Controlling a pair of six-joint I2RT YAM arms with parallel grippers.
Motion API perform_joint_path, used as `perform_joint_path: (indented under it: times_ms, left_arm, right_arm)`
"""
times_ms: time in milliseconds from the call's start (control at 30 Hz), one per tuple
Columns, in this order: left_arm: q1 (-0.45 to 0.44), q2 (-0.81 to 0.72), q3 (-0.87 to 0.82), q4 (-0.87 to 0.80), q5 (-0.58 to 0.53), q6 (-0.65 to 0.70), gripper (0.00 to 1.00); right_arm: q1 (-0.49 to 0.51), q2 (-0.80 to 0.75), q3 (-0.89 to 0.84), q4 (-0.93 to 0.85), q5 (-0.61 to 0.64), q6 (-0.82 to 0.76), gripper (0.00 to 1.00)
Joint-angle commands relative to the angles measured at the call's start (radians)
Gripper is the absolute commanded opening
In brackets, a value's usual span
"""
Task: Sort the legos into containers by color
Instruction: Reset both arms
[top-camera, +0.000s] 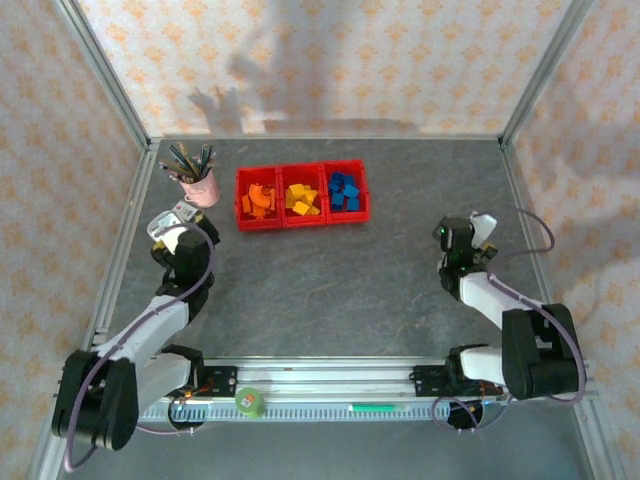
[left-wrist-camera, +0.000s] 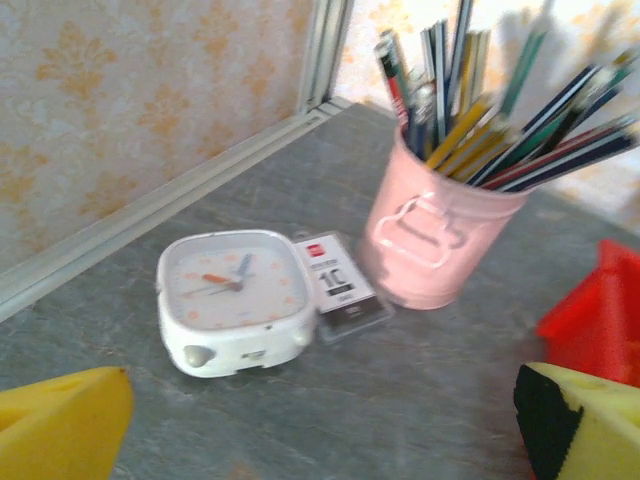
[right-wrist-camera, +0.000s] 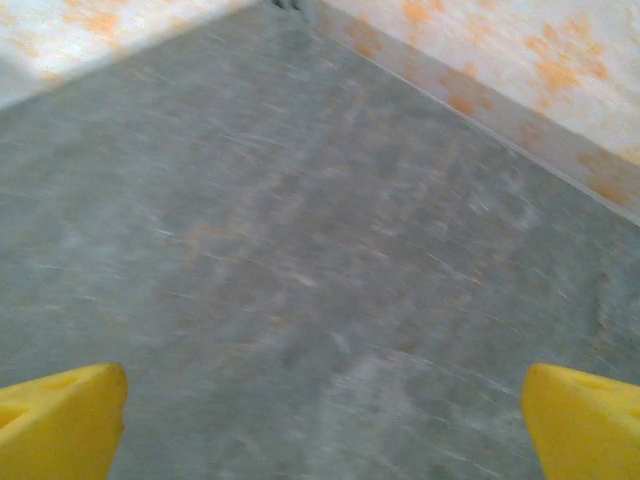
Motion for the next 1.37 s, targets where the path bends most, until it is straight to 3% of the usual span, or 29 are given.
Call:
perform_joint_path:
  times_ms: [0, 100, 267, 367, 433, 467, 533, 1333]
  left_arm:
    - [0.007, 0.097, -0.057, 0.386, -0.046, 0.164, 0.99]
    - [0.009, 0.188, -0.095, 0.547, -0.033, 0.23, 0.99]
    - [0.049, 0.4, -0.207, 1.028, 0.105, 0.347, 1.0]
    - [0.056, 0.462, -0.196, 1.042, 0.215, 0.358, 0.99]
    - [0.056, 0.518, -0.192, 1.124, 0.207, 0.377, 1.0]
    - [0.057, 0.496, -0.172, 1.053, 0.216, 0.369, 0.99]
    - [0.081, 0.477, -0.139, 0.929, 0.255, 0.338, 1.0]
    - [0.107, 0.487, -0.145, 0.966, 0.295, 0.332, 1.0]
  right_arm:
    - [-0.028, 0.057, -0.069, 0.366, -0.001, -0.067, 1.0]
    - [-0.032, 0.123, -0.063, 0.466, -0.104, -0.136, 1.0]
    - [-0.06, 0.188, -0.093, 0.67, -0.24, -0.247, 1.0]
    - [-0.058, 0.228, -0.198, 0.894, -0.314, -0.28, 1.0]
    - [-0.059, 0.261, -0.235, 0.999, -0.34, -0.292, 1.0]
    - [-0.059, 0.251, -0.195, 0.901, -0.332, -0.286, 1.0]
    - [-0.061, 0.263, -0.205, 0.937, -0.335, -0.288, 1.0]
    - [-0.058, 0.25, -0.195, 0.9, -0.365, -0.302, 1.0]
